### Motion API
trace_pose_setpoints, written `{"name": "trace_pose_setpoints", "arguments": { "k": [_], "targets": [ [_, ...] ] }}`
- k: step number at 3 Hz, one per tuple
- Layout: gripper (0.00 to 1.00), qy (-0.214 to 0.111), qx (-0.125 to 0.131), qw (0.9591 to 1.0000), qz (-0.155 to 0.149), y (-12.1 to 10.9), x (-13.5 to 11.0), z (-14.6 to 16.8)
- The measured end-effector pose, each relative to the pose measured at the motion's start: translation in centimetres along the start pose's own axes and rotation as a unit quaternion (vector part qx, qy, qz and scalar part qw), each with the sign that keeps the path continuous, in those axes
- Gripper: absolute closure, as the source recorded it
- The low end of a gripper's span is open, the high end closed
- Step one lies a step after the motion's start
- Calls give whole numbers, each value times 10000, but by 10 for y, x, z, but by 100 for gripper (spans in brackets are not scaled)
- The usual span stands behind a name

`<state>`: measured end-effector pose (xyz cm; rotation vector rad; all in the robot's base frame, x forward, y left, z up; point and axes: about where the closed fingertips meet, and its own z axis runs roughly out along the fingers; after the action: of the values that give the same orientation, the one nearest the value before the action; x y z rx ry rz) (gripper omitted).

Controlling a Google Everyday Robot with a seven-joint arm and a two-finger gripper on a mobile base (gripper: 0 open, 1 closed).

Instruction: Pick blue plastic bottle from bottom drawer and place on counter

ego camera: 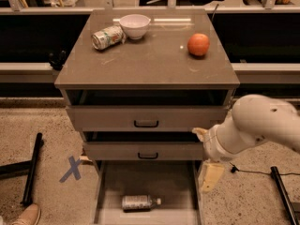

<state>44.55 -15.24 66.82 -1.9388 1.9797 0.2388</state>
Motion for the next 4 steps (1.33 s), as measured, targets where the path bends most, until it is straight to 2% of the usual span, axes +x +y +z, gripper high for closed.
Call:
{"name": "trace_pose_setpoints", "arguments": {
  "k": [1,2,3,4],
  "targets": [
    [0,-378,-400,9984,-90,7,-3,76],
    [0,-455,-547,9975,-27,12,1,93],
    [0,-455,-548,9975,-27,12,1,93],
    [0,-351,-652,9972,-84,17,15,127]
  ]
}}
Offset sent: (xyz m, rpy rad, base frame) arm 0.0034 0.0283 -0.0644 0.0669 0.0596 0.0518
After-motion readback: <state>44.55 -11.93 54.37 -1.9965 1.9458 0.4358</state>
